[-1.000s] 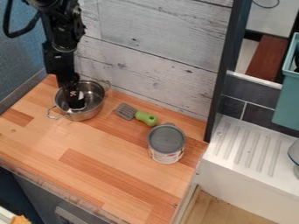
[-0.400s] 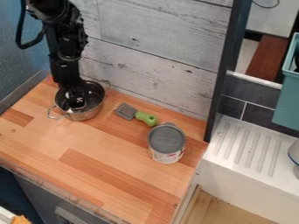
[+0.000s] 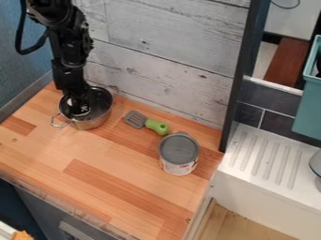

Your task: Take roll out of the pot and put it on the bottom right side of the table

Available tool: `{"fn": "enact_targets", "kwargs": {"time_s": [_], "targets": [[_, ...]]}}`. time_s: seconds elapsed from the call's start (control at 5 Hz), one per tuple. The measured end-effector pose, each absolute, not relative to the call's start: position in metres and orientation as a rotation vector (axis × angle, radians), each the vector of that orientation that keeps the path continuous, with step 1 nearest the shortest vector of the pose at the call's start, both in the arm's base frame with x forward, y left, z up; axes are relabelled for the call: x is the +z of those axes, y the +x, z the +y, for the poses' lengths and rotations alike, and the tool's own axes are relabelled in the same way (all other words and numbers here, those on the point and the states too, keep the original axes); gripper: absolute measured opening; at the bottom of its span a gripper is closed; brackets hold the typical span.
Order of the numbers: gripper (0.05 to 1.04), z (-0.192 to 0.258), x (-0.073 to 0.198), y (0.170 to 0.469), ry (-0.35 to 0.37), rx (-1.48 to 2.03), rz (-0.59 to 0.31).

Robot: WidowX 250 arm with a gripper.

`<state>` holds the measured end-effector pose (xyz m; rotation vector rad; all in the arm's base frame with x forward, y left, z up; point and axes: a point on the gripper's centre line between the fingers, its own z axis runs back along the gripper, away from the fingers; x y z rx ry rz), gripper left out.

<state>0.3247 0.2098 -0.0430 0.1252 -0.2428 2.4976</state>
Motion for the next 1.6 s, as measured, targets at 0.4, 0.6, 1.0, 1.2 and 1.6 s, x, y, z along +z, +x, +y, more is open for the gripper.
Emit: {"fn": "enact_targets", "kwargs": {"time_s": [0.4,0.6,1.0,1.2,1.6], "targets": [[0.421,0.195,0.003,0.31,0.026,2.528,-0.275],[0.421,0.174,0.027,0.307,-0.035,2.506,-0.312],[0.419,0.087,0.045,0.283,-0.095,2.39,-0.345],[0.419,0.046,0.038,0.277,-0.11,2.334,-0.33],[0.419,-0.009,0.002,0.252,-0.15,2.26,-0.269]]}}
